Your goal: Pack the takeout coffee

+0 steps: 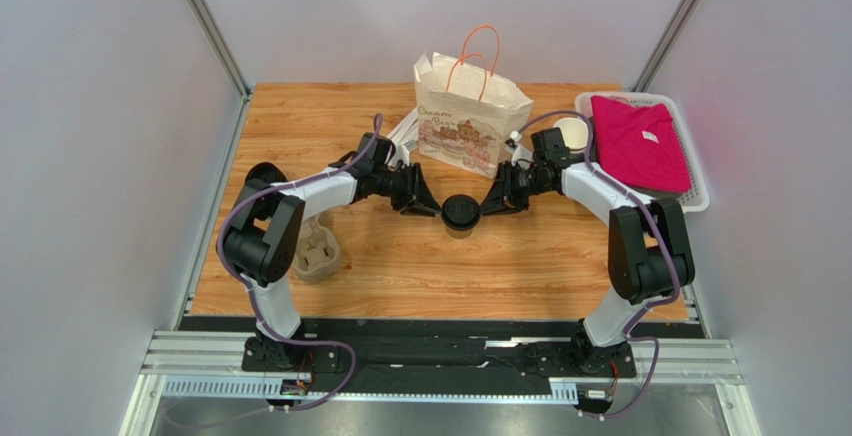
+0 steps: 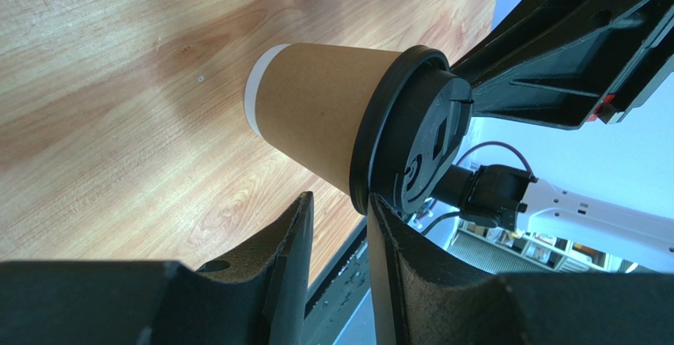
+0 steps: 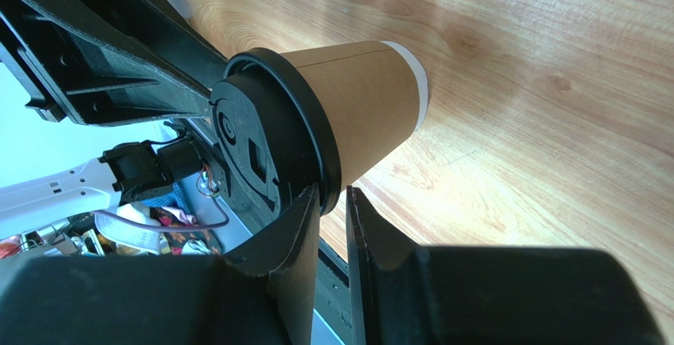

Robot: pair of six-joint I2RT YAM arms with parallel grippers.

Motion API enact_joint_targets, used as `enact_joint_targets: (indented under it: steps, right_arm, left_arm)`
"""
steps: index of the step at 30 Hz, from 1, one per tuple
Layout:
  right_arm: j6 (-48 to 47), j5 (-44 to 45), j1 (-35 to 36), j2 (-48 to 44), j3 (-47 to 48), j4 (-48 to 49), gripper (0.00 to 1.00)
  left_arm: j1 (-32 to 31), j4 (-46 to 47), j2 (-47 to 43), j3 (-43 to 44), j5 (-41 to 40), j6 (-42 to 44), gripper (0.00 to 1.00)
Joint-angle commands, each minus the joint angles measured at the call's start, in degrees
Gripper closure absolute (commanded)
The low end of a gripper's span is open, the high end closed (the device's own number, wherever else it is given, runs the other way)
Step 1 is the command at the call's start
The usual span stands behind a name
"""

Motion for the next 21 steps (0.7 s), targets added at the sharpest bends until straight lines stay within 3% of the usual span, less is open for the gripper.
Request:
enact_joint_targets:
  steps: [1, 16, 21]
  right_arm:
    - [0.1, 0.4, 0.1, 0.5, -0.6, 2.6, 0.78]
    - [0.3, 0.3, 0.2, 1.4, -0.5, 2.7, 0.80]
    - [0.1, 0.4, 0.1, 1.6, -0.5, 2.9, 0.81]
  left_arm:
    - [-0.5, 2.2, 0.7, 1.9, 0.5, 0.4, 0.61]
    - [-0.5, 9.1, 0.5, 0.0, 2.2, -3.2, 0.62]
    - [-0.5, 7.7, 1.6, 0.0, 1.7, -2.7, 0.69]
